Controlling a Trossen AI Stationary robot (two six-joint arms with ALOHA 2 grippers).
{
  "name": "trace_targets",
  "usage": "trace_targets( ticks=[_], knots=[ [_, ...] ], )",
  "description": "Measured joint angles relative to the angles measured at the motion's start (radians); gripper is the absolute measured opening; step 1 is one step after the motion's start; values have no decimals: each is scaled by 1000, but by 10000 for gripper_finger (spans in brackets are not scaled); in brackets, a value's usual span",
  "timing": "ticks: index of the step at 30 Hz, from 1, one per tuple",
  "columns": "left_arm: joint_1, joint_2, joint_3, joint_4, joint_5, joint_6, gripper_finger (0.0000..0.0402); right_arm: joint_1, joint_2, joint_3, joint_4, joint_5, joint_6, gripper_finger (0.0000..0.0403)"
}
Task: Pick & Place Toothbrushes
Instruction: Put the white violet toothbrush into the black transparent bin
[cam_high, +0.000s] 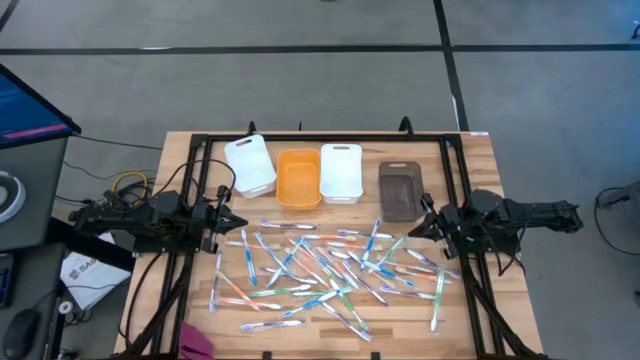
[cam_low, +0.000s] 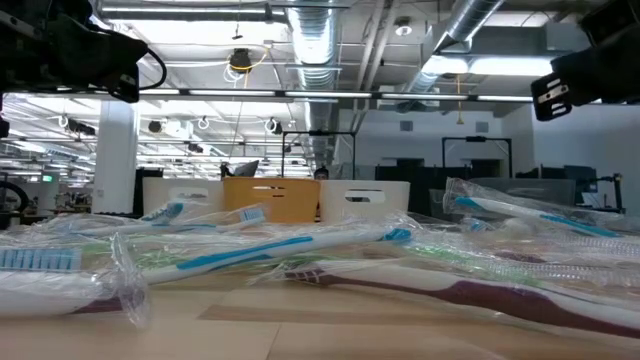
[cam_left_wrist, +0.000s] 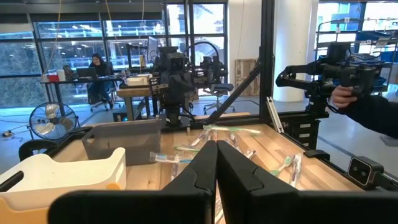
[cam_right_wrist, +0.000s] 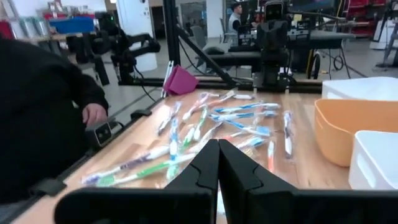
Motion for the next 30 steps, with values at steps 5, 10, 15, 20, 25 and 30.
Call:
trace_targets(
  ticks=[5,10,15,20,25,30],
  knots=[
    [0,0,0,0,0,0,2,-6,0,0,-23,50,33,0],
    [0,0,0,0,0,0,2,-30,0,0,4,240,95,25],
    [0,0,0,0,0,0,2,-64,0,0,80,292,46,83],
    [0,0,0,0,0,0,2,-70,0,2,131,292,13,152],
    [0,0,0,0,0,0,2,-70,0,2,161,292,-65,214],
    [0,0,0,0,0,0,2,-87,6,47,156,318,-20,246]
  ],
)
